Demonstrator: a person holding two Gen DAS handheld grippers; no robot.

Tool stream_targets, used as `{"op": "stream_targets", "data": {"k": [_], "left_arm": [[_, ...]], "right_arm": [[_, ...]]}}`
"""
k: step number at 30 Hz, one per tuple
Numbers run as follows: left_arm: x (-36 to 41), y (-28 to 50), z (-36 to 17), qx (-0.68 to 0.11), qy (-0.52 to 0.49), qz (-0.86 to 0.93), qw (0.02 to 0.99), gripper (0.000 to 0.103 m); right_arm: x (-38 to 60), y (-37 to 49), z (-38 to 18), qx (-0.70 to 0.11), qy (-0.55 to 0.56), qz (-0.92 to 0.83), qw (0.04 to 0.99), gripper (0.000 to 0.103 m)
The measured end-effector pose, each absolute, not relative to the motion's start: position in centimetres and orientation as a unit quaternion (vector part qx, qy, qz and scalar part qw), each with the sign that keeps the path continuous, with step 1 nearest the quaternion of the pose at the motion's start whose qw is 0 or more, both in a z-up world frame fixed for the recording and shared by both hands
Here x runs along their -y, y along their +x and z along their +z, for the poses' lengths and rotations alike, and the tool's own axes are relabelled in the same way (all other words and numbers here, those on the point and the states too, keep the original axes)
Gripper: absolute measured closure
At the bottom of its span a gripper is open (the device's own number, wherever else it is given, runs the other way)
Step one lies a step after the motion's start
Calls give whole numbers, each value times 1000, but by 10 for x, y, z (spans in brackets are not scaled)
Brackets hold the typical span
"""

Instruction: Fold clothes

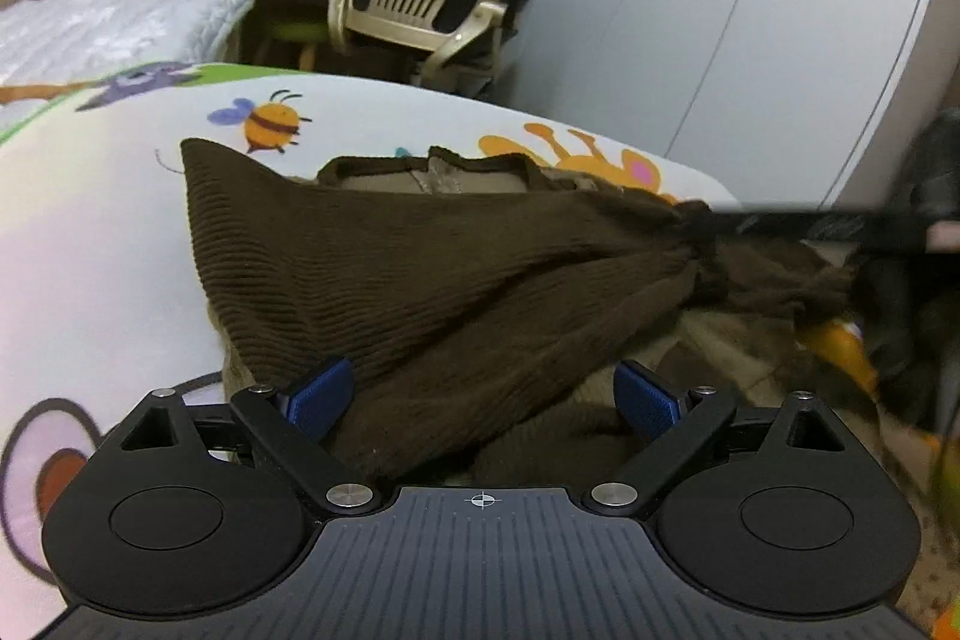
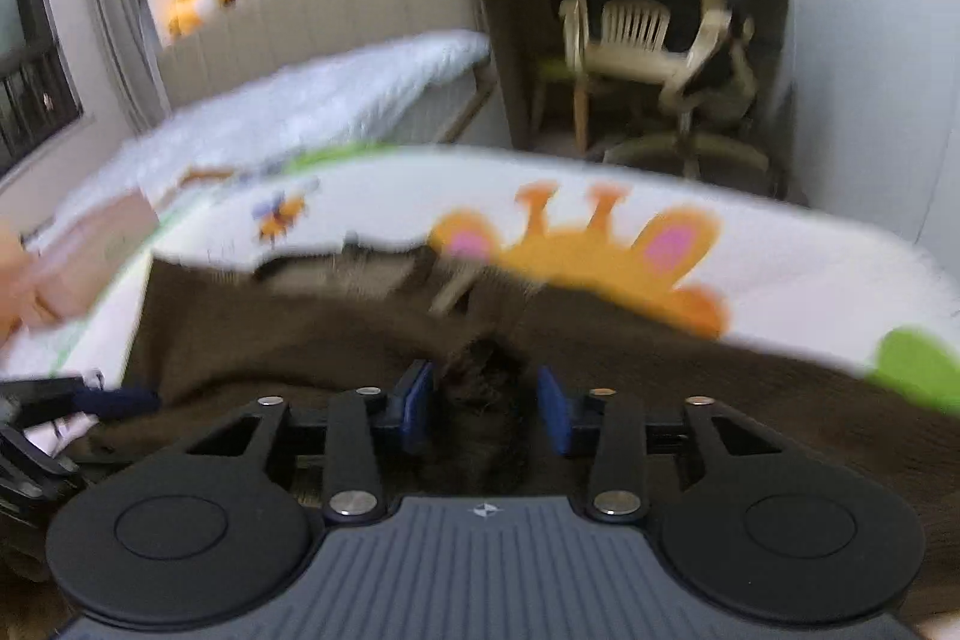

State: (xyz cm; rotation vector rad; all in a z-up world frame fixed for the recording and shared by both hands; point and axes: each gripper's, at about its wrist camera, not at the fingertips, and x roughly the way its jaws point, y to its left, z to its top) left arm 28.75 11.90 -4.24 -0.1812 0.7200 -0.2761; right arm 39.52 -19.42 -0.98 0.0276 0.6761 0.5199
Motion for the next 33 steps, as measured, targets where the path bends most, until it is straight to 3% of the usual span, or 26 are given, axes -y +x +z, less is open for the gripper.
{"op": "stream_targets", "data": {"k": [8,13,17,19,20,23,28,33], "left_arm": [[-115,285,-44,-343,-75,-135,927,1],[-111,284,-44,-343,-70,-131,928,0],[-109,285,-43,-349,-68,-124,926,0],[-111,285,-39,-354,-78,-119,924,0],[-114,284,-37,-357,-87,-117,923,0],[-123,272,-24,-347,-112,-123,923,0],[-139,254,-9,-326,-138,-120,928,0],[-161,227,-4,-312,-165,-122,928,0]], "right_arm": [[367,346,22,-280,126,58,950,42],[435,332,-16,-312,274,7,910,38],[426,352,-51,-345,324,27,881,33],[406,368,-60,-348,288,23,892,58],[396,375,-58,-345,263,23,901,84],[356,384,-20,-300,182,48,935,91],[247,362,90,-167,47,189,967,91],[120,349,121,-151,-37,322,934,92]]}}
